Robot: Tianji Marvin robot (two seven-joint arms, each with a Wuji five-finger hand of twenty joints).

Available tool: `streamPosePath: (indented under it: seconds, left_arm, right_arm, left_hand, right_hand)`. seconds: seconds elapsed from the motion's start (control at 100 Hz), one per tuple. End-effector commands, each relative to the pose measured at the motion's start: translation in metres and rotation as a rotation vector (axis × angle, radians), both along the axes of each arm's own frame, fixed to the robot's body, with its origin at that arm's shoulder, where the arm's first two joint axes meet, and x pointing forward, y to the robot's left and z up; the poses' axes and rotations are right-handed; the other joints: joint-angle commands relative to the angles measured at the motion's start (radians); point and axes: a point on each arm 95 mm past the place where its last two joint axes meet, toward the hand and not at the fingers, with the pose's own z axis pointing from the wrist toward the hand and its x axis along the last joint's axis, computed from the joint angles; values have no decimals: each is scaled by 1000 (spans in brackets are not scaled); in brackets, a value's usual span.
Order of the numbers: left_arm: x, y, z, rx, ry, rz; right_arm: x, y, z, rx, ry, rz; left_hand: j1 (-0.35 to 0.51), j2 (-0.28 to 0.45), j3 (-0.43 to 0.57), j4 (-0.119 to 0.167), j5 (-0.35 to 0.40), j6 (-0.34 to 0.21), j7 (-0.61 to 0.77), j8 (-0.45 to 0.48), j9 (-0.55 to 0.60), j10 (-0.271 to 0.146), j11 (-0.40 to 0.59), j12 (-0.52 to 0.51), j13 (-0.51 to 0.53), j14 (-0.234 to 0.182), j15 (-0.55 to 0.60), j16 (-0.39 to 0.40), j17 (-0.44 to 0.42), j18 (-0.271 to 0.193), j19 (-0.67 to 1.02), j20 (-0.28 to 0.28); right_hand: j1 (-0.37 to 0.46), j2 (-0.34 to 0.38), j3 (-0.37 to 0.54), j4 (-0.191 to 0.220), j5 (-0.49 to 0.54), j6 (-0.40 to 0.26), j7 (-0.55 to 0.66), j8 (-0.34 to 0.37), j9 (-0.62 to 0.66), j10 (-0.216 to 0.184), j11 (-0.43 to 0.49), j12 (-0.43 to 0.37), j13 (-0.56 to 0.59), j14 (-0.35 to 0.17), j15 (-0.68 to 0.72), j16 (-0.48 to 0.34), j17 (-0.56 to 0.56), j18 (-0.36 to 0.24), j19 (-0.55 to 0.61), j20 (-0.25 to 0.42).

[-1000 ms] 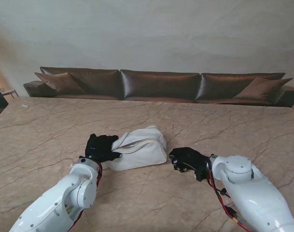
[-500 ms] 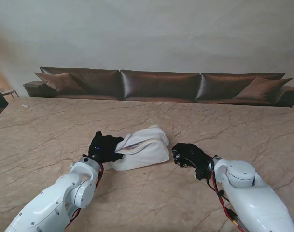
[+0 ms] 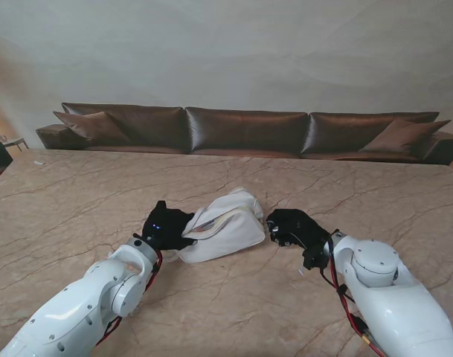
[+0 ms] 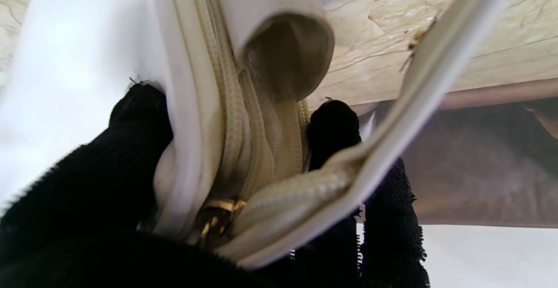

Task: Pack the cosmetics bag

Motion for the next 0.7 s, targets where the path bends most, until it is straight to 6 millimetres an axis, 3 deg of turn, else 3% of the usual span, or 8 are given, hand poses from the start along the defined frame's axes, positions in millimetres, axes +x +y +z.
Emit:
streamPosePath:
  seconds: [0.0,0.11,0.19,0.28,0.35,0.45,0.53,0.69]
  left_arm:
    - [-17,4,-38,44,103,-6]
    - [-20,3,-41,-13,117,10]
    - [-21,3,-43,-71,144,31]
    - [-23,2,-47,-169,200,70]
    - [-25,1,-51,-255,237,109]
    - [-28,-1,-54,-347,261,150]
    - [-30,-3,-56,-403,264,165]
    - [-34,-12,-59,-550,286,186]
  right_arm:
    - [6,1,21,-12,-53,6]
    - [4,-2,20,-41,-44,8]
    - [2,-4,15,-51,-30,18]
    - [-1,-6,9,-49,-13,25]
    - [-4,-6,4,-50,-5,23]
    - [-6,-8,-1,-52,4,24]
    - [-7,-9,-4,-54,9,22]
    - [-9,-11,-7,-56,14,32]
  left_hand:
    - [250,100,389,173,146,-177,166,14,117,-80,231,72,2,-77,19,39,-11,-9,2,6]
    - [205,32,440,144,134,-171,148,2,129,-97,183,69,7,-75,-13,30,-8,-10,0,1]
    - [109,-138,585,23,105,-205,123,-150,149,-97,30,106,-21,-72,-75,31,-30,-25,-21,-11]
    - [14,-152,627,-13,67,-228,96,-190,120,-87,-35,110,-70,-75,-120,4,-73,-30,-48,-8]
    - [-46,-167,662,0,48,-214,98,-226,93,-64,-110,87,-109,-71,-153,-62,-104,-23,-78,2]
    - [-155,-164,677,80,3,-166,94,-285,43,-8,-277,-11,-156,-76,-252,-147,-143,-17,-129,8]
    - [-203,-166,665,143,-22,-141,93,-317,-38,11,-222,-198,-146,-79,-278,-199,-144,-18,-142,17]
    - [-40,-154,578,53,-54,-166,87,-335,14,37,-255,-304,-32,-98,-202,-201,-71,-64,-79,42]
  right_hand:
    - [-13,48,1,-13,33,-239,95,-33,-31,-27,-17,12,-4,10,-11,12,2,-25,25,29]
    - [-13,44,4,-14,37,-241,101,-37,-29,-26,-16,12,-4,10,-12,11,2,-26,23,29]
    - [-11,44,5,-14,37,-242,105,-33,-28,-28,-16,12,-3,9,-13,11,2,-27,23,29]
    - [-5,45,3,-14,40,-239,108,-30,-30,-24,-15,13,-3,12,-13,11,2,-27,23,30]
    - [-3,43,4,-14,43,-239,110,-27,-27,-24,-15,13,-2,12,-13,11,2,-27,23,30]
    - [1,43,5,-13,44,-243,111,-17,-27,-24,-14,13,-1,13,-13,12,2,-27,23,30]
    - [5,43,4,-13,46,-244,114,-5,-26,-23,-12,14,-1,14,-12,13,3,-24,23,30]
    - [13,47,0,-8,59,-247,99,51,-27,-27,-11,15,-1,14,-14,14,3,-20,22,31]
